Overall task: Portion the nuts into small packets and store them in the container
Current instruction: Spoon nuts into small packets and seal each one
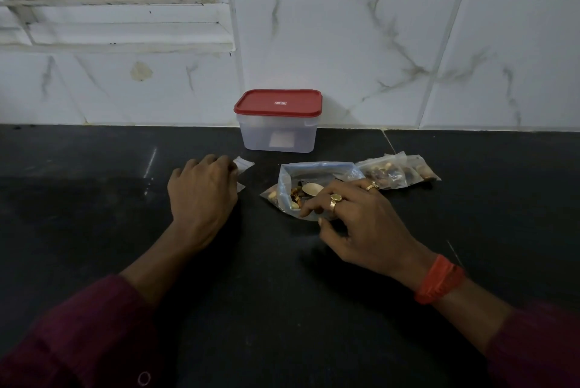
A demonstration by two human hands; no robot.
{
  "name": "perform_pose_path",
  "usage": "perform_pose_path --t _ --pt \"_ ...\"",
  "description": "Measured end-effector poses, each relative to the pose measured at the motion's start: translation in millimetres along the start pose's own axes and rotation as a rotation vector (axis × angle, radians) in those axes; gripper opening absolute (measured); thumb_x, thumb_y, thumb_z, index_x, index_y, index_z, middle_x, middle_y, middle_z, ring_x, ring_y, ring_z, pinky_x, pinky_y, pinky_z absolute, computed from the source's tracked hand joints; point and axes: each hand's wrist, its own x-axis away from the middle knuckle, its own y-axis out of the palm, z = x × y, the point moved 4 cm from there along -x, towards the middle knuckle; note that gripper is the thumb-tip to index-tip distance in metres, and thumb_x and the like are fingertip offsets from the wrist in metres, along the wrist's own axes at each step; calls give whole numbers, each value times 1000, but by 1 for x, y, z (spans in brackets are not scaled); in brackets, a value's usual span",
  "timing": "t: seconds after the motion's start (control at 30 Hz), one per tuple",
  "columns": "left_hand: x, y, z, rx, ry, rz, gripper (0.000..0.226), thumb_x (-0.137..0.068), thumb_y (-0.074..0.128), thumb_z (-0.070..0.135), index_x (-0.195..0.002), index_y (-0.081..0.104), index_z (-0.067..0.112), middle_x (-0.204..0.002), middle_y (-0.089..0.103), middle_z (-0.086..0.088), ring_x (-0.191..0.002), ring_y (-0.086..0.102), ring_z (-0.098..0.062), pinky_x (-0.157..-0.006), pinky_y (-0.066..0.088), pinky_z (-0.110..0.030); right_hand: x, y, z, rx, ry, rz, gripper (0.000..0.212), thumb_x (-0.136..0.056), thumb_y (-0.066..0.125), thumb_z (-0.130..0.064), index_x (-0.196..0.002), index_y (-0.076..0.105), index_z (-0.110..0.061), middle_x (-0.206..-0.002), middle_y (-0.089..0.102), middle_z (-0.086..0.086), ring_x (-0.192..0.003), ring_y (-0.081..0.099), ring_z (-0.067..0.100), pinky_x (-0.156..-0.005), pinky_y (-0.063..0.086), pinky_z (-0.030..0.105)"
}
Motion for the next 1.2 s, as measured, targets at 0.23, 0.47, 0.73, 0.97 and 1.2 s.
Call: perform_pose_path --t 0.23,0.47,0.73,0.97,1.2 --pt "3 -10 27 540 188 132 21 -97 57 26 -111 68 15 -104 70 -3 -95 60 -18 -81 52 -42 -2 -8 2 -135 97 112 30 -85 65 -20 -113 68 -29 -107 62 -12 -88 56 -2 -82 51 28" --pt "16 -12 55 944 346 -107 27 -99 47 30 -104 65 11 -97 68 1 -96 65 -19 -81 53 -33 -3 -13 15 -319 297 249 43 -93 66 -17 -134 58 -23 -114 58 -7 -87 64 9 -86 49 17" --pt "21 -12 61 968 331 -117 18 -100 51 24 -107 65 16 -96 65 7 -93 63 -14 -76 51 -22 -2 -3 17 -360 311 164 20 -94 66 -30 -107 76 -19 -97 74 -11 -90 67 4 -78 56 23" --pt "26 -31 63 769 283 272 24 -91 64 35 -100 61 13 -100 60 0 -90 52 -8 -78 37 -7 3 -7 19 -369 423 255 16 -88 75 -24 -103 78 -26 -87 76 -12 -77 71 4 -69 59 28" --pt "33 -22 69 741 226 100 33 -84 68 56 -86 69 24 -88 66 12 -85 59 -5 -69 41 -10 3 -9 9 -273 368 279 19 -85 77 -32 -103 79 -25 -89 77 -13 -73 70 -1 -66 61 28"
